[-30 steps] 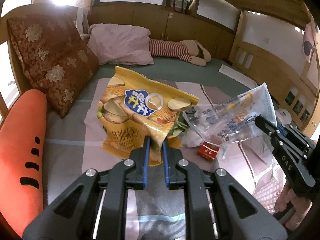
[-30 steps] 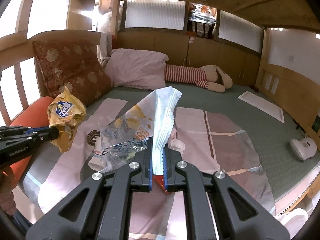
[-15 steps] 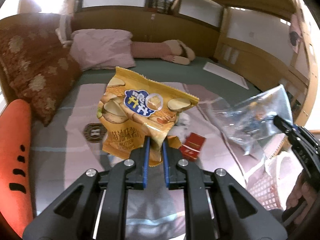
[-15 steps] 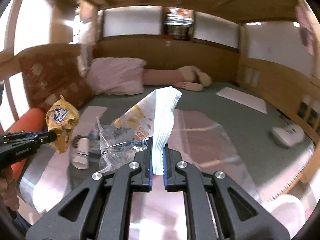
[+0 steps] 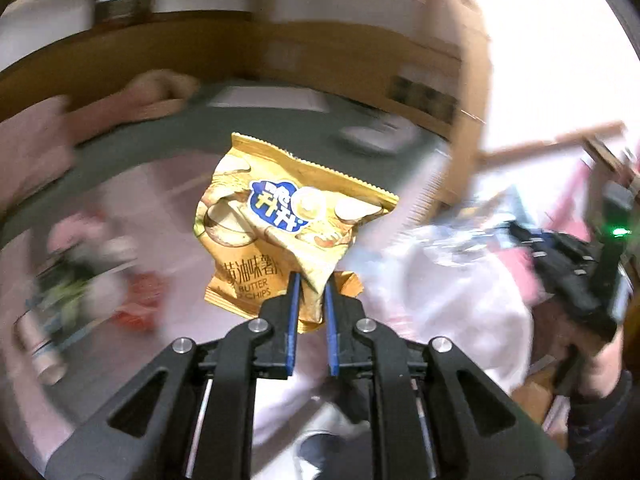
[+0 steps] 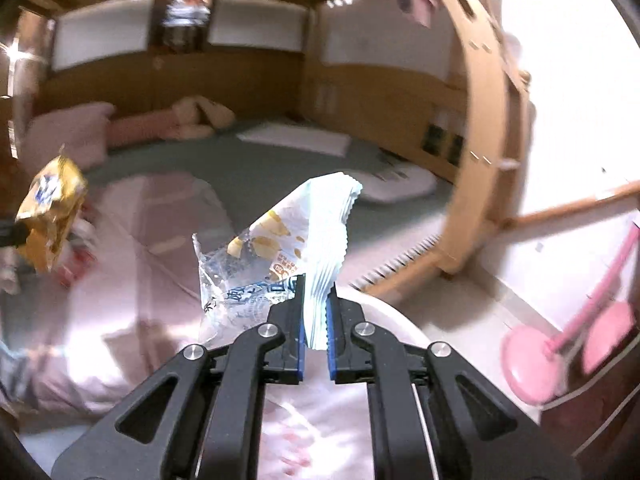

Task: Collect trash
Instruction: 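Carry both items to the white wastebasket and open both tools to drop them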

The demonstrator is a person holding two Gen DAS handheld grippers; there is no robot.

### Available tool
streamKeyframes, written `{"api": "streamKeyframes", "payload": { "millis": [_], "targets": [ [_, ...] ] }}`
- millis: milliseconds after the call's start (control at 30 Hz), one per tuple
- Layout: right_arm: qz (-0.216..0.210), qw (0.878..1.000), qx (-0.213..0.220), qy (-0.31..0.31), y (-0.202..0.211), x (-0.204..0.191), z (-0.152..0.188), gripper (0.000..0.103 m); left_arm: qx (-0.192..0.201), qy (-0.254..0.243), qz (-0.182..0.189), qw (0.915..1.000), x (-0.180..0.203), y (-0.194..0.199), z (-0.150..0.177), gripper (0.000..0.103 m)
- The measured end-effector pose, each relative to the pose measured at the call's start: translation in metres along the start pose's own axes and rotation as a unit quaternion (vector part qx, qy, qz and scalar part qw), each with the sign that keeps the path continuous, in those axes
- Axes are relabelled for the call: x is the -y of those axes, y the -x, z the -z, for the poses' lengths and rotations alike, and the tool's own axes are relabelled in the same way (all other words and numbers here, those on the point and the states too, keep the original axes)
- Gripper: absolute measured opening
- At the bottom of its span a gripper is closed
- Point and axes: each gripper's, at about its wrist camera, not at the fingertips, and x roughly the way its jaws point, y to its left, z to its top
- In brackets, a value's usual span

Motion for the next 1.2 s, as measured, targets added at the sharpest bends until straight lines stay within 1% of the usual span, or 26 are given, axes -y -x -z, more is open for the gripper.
{"api": "streamKeyframes", "payload": {
  "millis": [67, 100, 133, 167, 233, 267, 300, 333, 367, 400, 433, 500, 533, 600, 667, 700, 733, 767, 800, 900, 933, 967, 1033, 1100, 1167, 1200],
  "targets": [
    [0.008, 1.000, -0.023, -0.006, -0.010, 0.014, 0.011, 0.015, -0.019, -0.019, 0.032, 0.9991, 0.042, -0.023, -0.011, 0.013],
    [0.007, 0.999, -0.036, -0.005, -0.014, 0.017, 0.013, 0.037, -0.028, -0.026, 0.044, 0.9983, 0.058, -0.032, -0.014, 0.013],
    [0.006, 0.999, -0.052, -0.003, -0.021, 0.019, 0.014, 0.066, -0.040, -0.036, 0.057, 0.9969, 0.076, -0.043, -0.015, 0.013],
    [0.008, 0.998, -0.054, -0.006, -0.022, 0.023, 0.017, 0.073, -0.050, -0.047, 0.064, 0.9956, 0.091, -0.052, -0.015, 0.013],
    [0.017, 0.999, -0.029, -0.031, -0.009, 0.039, 0.020, 0.074, -0.074, -0.066, 0.076, 0.9922, 0.117, -0.069, -0.011, 0.013],
    [0.025, 0.998, -0.009, -0.056, 0.001, 0.050, 0.018, 0.075, -0.084, -0.073, 0.087, 0.9900, 0.128, -0.077, -0.008, 0.013],
    [0.032, 0.997, 0.003, -0.070, 0.009, 0.059, 0.020, 0.079, -0.090, -0.076, 0.093, 0.9887, 0.133, -0.081, -0.007, 0.013],
    [0.038, 0.995, 0.018, -0.085, 0.017, 0.068, 0.020, 0.080, -0.096, -0.078, 0.105, 0.9867, 0.141, -0.088, -0.006, 0.017],
    [0.040, 0.993, 0.035, -0.105, 0.026, 0.078, 0.016, 0.080, -0.099, -0.077, 0.112, 0.9858, 0.145, -0.092, -0.006, 0.026],
    [0.038, 0.992, 0.041, -0.113, 0.029, 0.083, 0.015, 0.080, -0.098, -0.076, 0.110, 0.9862, 0.148, -0.096, -0.007, 0.067],
    [0.035, 0.991, 0.048, -0.119, 0.034, 0.084, 0.012, 0.080, -0.092, -0.076, 0.101, 0.9877, 0.148, -0.096, -0.008, 0.098],
    [0.023, 0.990, 0.061, -0.124, 0.041, 0.083, 0.006, 0.080, -0.059, -0.085, 0.082, 0.9912, 0.140, -0.086, -0.012, 0.098],
    [0.017, 0.990, 0.065, -0.121, 0.045, 0.077, 0.003, 0.080, -0.057, -0.087, 0.084, 0.9911, 0.136, -0.082, -0.013, 0.098],
    [-0.003, 0.991, 0.074, -0.110, 0.046, 0.062, -0.003, 0.080, -0.043, -0.077, 0.074, 0.9934, 0.115, -0.065, -0.019, 0.098],
    [-0.034, 0.992, 0.077, -0.096, 0.045, 0.039, -0.008, 0.081, -0.011, -0.054, 0.051, 0.9972, 0.081, -0.035, -0.020, 0.098],
    [-0.054, 0.992, 0.075, -0.084, 0.042, 0.024, -0.011, 0.082, 0.009, -0.038, 0.029, 0.9988, 0.057, -0.015, -0.018, 0.099],
    [-0.071, 0.992, 0.075, -0.074, 0.042, 0.008, -0.015, 0.082, 0.020, -0.028, 0.008, 0.9994, 0.043, -0.002, -0.014, 0.099],
    [-0.101, 0.990, 0.076, -0.059, 0.041, -0.017, -0.020, 0.082, 0.030, -0.016, -0.025, 0.9991, 0.024, 0.013, -0.009, 0.099],
    [-0.120, 0.988, 0.077, -0.049, 0.045, -0.037, -0.027, 0.082, 0.036, -0.005, -0.055, 0.9978, 0.005, 0.026, -0.005, 0.099],
    [-0.192, 0.978, 0.086, -0.006, 0.048, -0.111, -0.047, 0.084, 0.057, 0.035, -0.143, 0.9875, -0.065, 0.075, 0.018, 0.099],
    [-0.218, 0.972, 0.088, 0.013, 0.049, -0.141, -0.055, 0.084, 0.061, 0.043, -0.162, 0.9840, -0.081, 0.087, 0.024, 0.099],
    [-0.243, 0.965, 0.090, 0.033, 0.050, -0.169, -0.063, 0.084, 0.065, 0.056, -0.192, 0.9778, -0.103, 0.103, 0.032, 0.099],
    [-0.280, 0.954, 0.090, 0.060, 0.052, -0.213, -0.074, 0.084, 0.068, 0.084, -0.232, 0.9667, -0.141, 0.126, 0.045, 0.099],
    [-0.325, 0.938, 0.086, 0.078, 0.052, -0.260, -0.085, 0.084, 0.074, 0.120, -0.254, 0.9568, -0.172, 0.146, 0.061, 0.099],
    [-0.344, 0.931, 0.087, 0.090, 0.052, -0.301, -0.086, 0.084, 0.081, 0.169, -0.265, 0.9458, -0.200, 0.160, 0.082, 0.099],
    [-0.343, 0.931, 0.091, 0.092, 0.052, -0.312, -0.084, 0.084, 0.084, 0.193, -0.266, 0.9407, -0.214, 0.165, 0.097, 0.099]
  ]
}}
